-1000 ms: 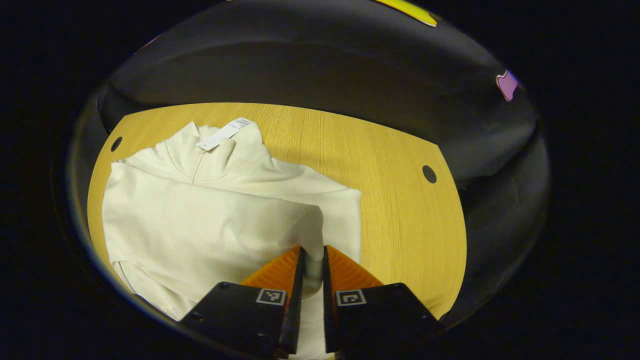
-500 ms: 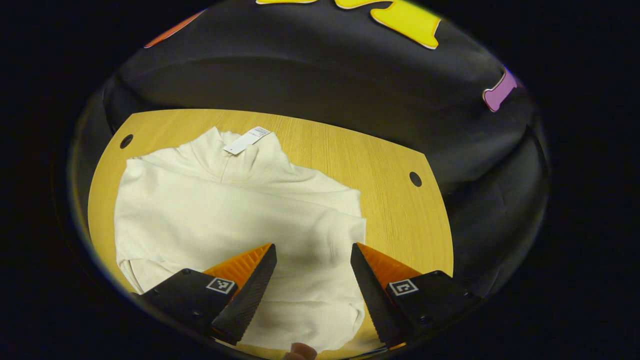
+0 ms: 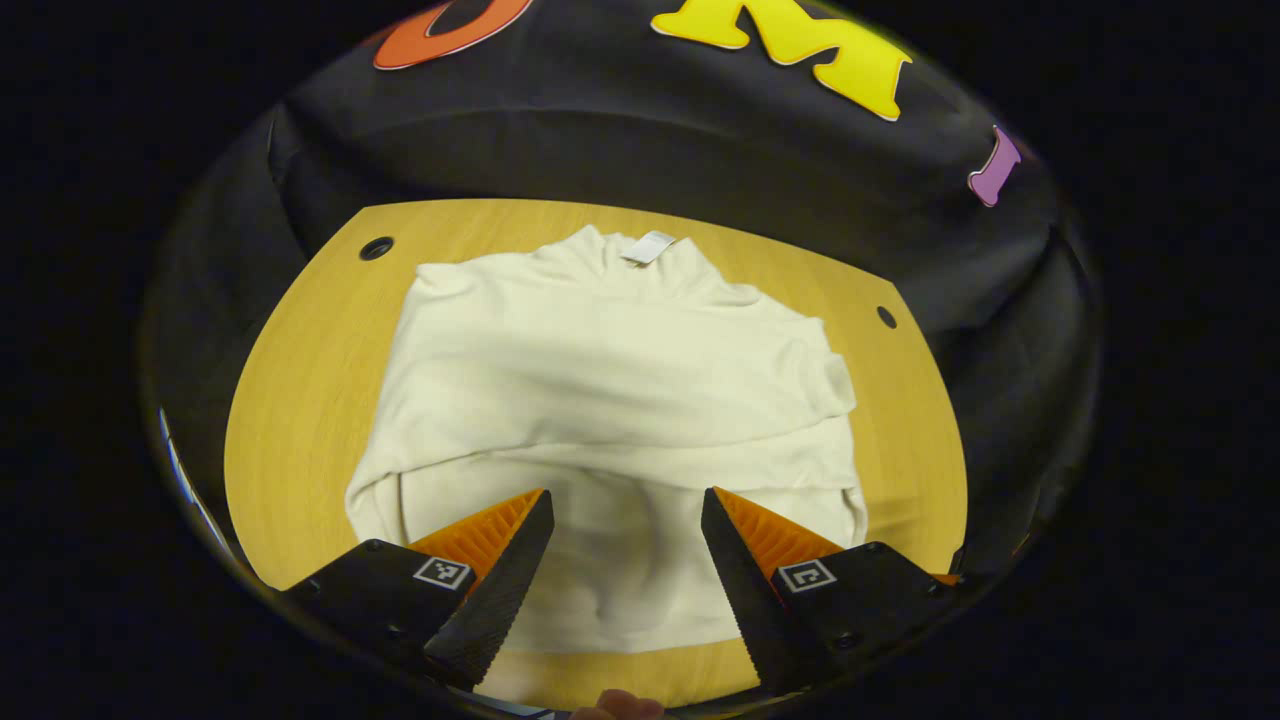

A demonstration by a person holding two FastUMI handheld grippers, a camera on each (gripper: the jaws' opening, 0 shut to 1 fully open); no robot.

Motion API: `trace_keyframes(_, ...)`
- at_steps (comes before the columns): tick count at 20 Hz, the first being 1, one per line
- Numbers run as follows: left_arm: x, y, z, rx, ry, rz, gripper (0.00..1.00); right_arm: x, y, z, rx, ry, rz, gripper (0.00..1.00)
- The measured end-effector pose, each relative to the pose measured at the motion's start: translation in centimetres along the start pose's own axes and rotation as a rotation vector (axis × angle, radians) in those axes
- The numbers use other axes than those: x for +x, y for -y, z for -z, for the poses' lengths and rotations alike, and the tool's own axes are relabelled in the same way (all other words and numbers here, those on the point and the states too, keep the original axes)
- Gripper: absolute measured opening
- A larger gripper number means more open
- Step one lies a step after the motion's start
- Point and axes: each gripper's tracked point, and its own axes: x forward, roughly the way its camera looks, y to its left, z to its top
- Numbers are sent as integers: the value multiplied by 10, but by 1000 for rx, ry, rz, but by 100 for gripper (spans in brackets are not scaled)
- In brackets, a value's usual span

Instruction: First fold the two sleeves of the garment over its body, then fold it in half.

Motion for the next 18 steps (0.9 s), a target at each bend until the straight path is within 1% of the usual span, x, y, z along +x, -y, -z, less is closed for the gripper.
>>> trace_keyframes(3,-14,-38,40,-47,-41,-56,95,13,-14,6,-1,-29,10,93)
trace_keyframes(4,-20,-48,49,-57,-44,-72,95,18,-18,8,-4,-42,12,96)
trace_keyframes(5,-26,-59,57,-60,-49,-97,95,21,-18,11,-11,-55,27,96)
trace_keyframes(6,-34,-70,65,-64,-53,-124,95,25,-19,13,-18,-65,38,93)
trace_keyframes(7,-41,-78,71,-73,-55,-139,95,28,-17,14,-28,-71,55,96)
trace_keyframes(8,-47,-84,78,-89,-61,-146,100,31,-15,15,-34,-78,73,93)
trace_keyframes(9,-53,-87,85,-110,-76,-155,95,34,-14,16,-36,-86,85,93)
trace_keyframes(10,-57,-88,91,-126,-98,-156,95,37,-12,17,-35,-100,99,96)
trace_keyframes(12,-64,-86,99,-130,-137,-164,95,42,-8,20,-29,-131,125,97)
trace_keyframes(13,-67,-83,103,-135,-163,-161,95,45,-9,22,-26,-147,131,93)
trace_keyframes(14,-69,-77,107,-148,-189,-150,95,48,-10,23,-25,-162,138,96)
trace_keyframes(15,-72,-70,110,-158,-219,-141,95,51,-10,24,-24,-177,148,93)
trace_keyframes(16,-76,-64,110,-161,-233,-147,95,53,-10,25,-24,-190,159,97)
trace_keyframes(17,-80,-59,109,-158,-241,-156,94,55,-9,25,-22,-199,171,93)
trace_keyframes(18,-83,-54,110,-156,-256,-164,93,57,-9,26,-22,-207,183,97)
